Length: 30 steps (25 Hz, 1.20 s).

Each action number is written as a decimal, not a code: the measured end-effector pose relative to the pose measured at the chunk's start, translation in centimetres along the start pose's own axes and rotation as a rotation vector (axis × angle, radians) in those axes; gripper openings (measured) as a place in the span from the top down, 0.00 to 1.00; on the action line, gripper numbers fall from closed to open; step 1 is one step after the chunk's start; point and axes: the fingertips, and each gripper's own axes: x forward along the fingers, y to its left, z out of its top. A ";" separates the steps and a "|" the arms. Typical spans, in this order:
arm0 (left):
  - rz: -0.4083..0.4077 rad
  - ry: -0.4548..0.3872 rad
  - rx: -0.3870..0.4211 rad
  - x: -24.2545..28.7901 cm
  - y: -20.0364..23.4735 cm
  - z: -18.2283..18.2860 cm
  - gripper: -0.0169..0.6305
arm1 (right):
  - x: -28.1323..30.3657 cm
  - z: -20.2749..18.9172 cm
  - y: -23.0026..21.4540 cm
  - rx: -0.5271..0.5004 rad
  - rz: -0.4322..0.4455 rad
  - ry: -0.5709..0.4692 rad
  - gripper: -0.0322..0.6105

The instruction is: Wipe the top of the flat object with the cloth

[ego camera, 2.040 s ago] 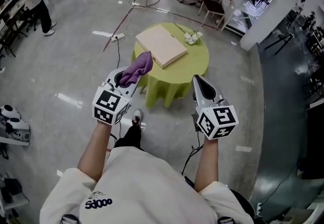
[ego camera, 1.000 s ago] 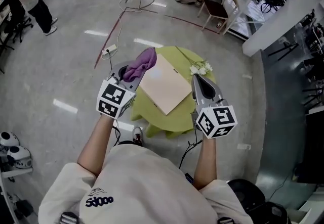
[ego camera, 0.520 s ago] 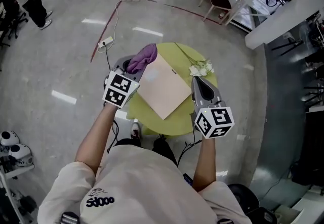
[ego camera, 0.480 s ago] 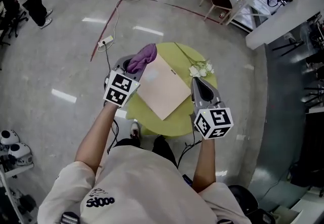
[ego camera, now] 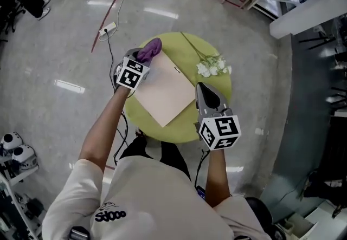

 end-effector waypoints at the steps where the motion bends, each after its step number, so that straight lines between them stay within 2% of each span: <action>1: 0.000 0.021 -0.007 0.9 0.2 -0.7 0.83 | 0.1 -0.2 -0.2 -0.005 -0.005 0.006 0.94; 6: 0.007 0.118 -0.042 4.6 1.3 -3.3 0.83 | -0.1 -1.2 -1.6 -0.010 -0.030 0.035 0.94; 11: -0.026 0.199 -0.029 8.0 0.7 -4.8 0.83 | -1.3 -2.4 -3.3 -0.003 -0.067 0.065 0.94; 16: -0.039 0.193 -0.025 8.8 -0.9 -5.2 0.83 | -2.3 -3.5 -4.2 0.003 -0.093 0.086 0.94; 21: -0.105 0.209 0.010 8.5 -4.5 -5.1 0.83 | -2.7 -4.0 -4.3 -0.005 -0.095 0.097 0.94; 30: -0.263 0.205 0.129 7.2 -15.0 -5.5 0.83 | -4.0 -4.6 -4.3 0.008 -0.139 0.098 0.94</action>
